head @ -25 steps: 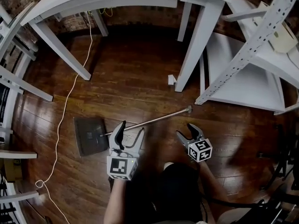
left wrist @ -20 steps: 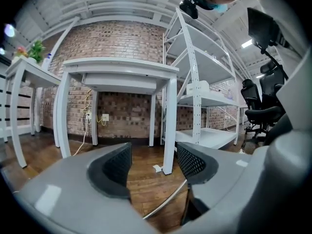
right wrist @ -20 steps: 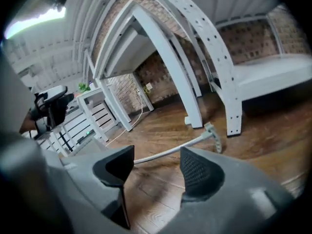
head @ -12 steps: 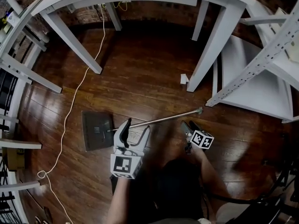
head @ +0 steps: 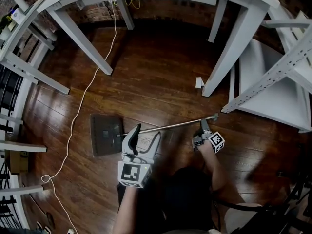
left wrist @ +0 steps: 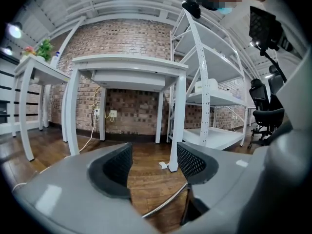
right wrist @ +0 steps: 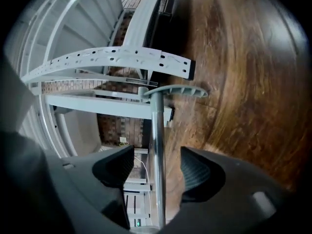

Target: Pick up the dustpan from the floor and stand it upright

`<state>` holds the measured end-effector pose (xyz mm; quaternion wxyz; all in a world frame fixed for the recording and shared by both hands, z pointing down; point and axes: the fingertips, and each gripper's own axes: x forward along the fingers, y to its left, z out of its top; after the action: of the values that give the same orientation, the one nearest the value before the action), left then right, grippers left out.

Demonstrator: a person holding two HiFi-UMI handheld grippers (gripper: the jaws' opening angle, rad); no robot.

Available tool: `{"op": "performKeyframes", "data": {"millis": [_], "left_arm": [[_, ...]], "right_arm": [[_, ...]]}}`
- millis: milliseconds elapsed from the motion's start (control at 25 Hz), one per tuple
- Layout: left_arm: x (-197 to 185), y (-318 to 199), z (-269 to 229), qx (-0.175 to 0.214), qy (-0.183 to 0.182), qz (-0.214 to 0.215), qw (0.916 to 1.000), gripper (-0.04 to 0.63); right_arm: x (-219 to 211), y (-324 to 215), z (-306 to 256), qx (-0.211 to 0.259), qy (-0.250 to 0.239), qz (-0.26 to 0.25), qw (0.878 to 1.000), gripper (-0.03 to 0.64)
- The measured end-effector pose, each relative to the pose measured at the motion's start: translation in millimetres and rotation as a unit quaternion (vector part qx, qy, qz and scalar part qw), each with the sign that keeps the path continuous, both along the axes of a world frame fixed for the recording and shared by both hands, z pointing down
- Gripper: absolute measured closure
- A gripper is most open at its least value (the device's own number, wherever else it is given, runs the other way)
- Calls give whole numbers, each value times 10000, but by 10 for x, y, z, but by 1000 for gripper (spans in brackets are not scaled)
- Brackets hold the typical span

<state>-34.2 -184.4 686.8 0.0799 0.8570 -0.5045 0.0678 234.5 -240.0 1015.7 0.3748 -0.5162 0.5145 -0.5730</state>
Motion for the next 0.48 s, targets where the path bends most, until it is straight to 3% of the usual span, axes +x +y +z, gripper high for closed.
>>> {"op": "performKeyframes", "data": {"millis": [240, 360, 480], "left_arm": [[-56, 4, -43, 3, 27, -40, 10000, 292], [-110, 43, -94, 58, 17, -55, 10000, 291], [-155, 76, -148, 117, 44, -79, 9999, 291]], "right_arm": [[141, -182, -73, 29, -444, 571, 9974, 336], [155, -223, -142, 105, -438, 535, 9976, 344], [99, -207, -280, 183, -461, 413, 9979, 442]]}}
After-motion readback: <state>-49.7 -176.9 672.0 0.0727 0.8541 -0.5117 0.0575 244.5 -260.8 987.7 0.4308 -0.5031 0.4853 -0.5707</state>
